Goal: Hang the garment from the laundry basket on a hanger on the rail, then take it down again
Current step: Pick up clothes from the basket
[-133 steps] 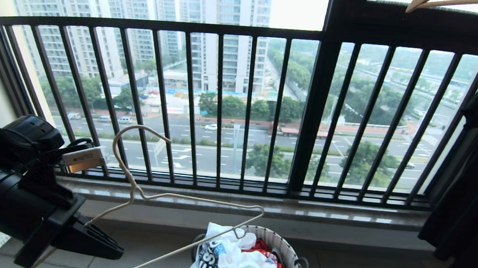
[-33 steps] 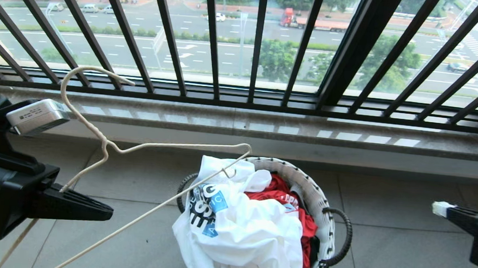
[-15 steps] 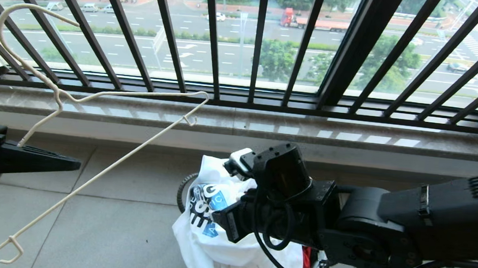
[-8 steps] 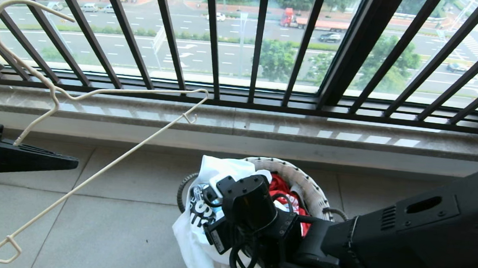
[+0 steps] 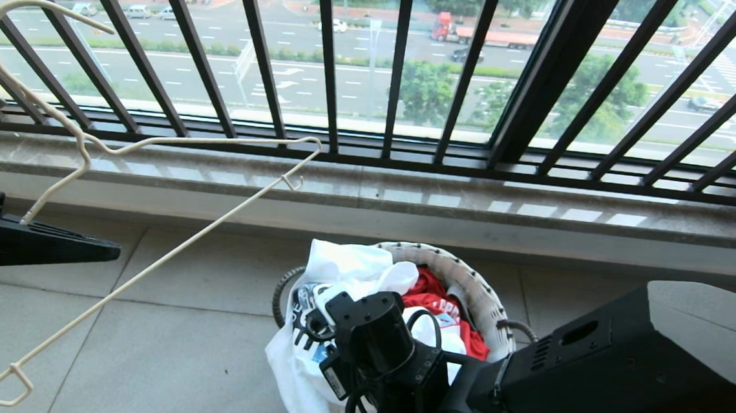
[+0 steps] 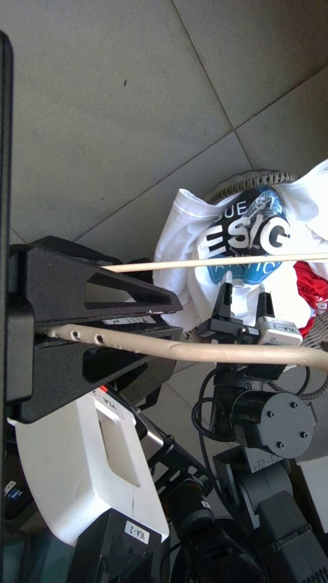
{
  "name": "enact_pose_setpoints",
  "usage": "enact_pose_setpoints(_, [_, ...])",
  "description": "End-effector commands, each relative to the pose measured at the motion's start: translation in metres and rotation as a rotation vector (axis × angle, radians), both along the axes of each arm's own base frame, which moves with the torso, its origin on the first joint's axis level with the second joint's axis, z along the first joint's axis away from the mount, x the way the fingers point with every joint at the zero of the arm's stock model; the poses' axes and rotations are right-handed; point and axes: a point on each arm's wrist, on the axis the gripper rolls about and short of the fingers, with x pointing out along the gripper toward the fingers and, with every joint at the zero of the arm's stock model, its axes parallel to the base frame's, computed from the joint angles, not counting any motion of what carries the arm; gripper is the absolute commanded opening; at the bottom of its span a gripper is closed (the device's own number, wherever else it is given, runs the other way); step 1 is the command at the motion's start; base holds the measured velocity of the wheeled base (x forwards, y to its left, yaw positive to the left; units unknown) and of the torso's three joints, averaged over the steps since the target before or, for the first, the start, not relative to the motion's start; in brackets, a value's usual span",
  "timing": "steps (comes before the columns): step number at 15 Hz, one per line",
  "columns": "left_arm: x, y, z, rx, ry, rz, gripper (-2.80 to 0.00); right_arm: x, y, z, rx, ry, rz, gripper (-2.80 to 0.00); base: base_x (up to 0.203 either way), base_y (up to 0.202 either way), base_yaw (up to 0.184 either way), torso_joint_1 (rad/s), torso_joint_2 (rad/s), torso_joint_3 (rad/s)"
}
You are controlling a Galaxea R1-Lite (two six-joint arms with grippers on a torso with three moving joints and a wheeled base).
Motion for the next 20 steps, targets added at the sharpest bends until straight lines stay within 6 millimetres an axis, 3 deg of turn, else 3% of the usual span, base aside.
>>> enact_pose_setpoints(1, [0.000,0.000,0.000,-0.004,0.003,-0.004,-2.80,-0.001,-0.001,0.002,-0.003,-0.006,0.001,-2.80,0.000,0.000,0.000,0.000,0.00,0.000])
enact_pose_setpoints(5, [0.000,0.000,-0.001,-0.004,0.003,-0.007,-2.80,-0.001,-0.013,0.014,-0.043,0.013,-0.012,-2.80,0.000,0.000,0.000,0.000,0.00,0.000])
enact_pose_setpoints(8, [0.000,0.000,-0.001,-0.003,0.004,-0.007,-2.80,-0.004,-0.034,0.040,-0.076,0.041,-0.036,-2.80,0.000,0.000,0.000,0.000,0.00,0.000])
enact_pose_setpoints(10, [0.000,0.000,-0.001,-0.002,0.001,-0.009,-2.80,-0.017,-0.052,0.058,-0.145,0.097,-0.039,-2.80,0.000,0.000,0.000,0.000,0.00,0.000])
enact_pose_setpoints(12, [0.000,0.000,-0.002,-0.003,0.003,-0.010,-2.80,-0.030,-0.073,0.062,-0.286,0.203,-0.040,-2.80,0.000,0.000,0.000,0.000,0.00,0.000])
enact_pose_setpoints(16, [0.000,0.000,-0.002,-0.001,0.003,-0.009,-2.80,-0.026,-0.103,0.068,-0.417,0.251,-0.048,-2.80,0.000,0.000,0.000,0.000,0.00,0.000])
enact_pose_setpoints(20, [0.000,0.000,-0.002,-0.002,0.003,-0.010,-2.80,-0.043,-0.141,0.092,-0.506,0.320,0.011,-2.80,0.000,0.000,0.000,0.000,0.00,0.000])
